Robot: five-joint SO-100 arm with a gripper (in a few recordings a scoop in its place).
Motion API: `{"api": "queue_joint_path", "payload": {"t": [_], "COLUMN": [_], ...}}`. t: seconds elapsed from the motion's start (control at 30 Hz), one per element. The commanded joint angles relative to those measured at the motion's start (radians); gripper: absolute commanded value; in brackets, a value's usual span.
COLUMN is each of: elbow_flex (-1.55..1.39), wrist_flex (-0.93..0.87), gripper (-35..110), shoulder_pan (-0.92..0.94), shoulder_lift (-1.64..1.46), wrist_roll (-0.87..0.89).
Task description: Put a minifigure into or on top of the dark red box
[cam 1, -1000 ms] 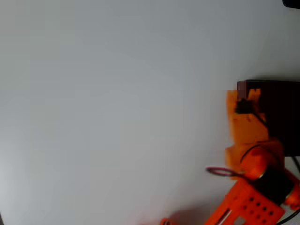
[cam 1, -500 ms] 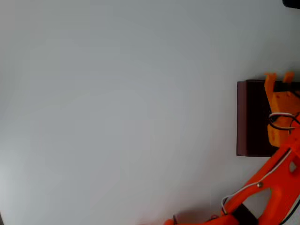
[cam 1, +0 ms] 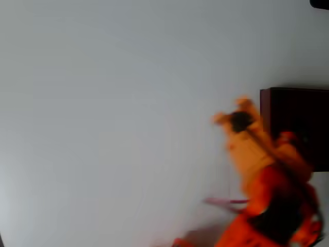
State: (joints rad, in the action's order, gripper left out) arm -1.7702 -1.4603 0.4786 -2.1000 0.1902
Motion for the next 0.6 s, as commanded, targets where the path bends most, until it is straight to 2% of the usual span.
{"api": "queue_joint_path", "payload": {"t": [0.0,0.1,0.2,0.43,0.57], "elbow_flex": [-0.293,-0.5,-0.647,-0.908,-1.103], "wrist_flex": [0.02,0.014,0.0,0.127,0.172], "gripper": [9,1,3,0,0], "shoulder_pan": [-0.284,-0.591,-0.91,-1.342,-1.485], "shoulder_lift": [-0.532,-0.859,-1.106,-1.173,-1.312], "wrist_roll": [-0.1,-0.158,-0.183,-0.156,-0.106]}}
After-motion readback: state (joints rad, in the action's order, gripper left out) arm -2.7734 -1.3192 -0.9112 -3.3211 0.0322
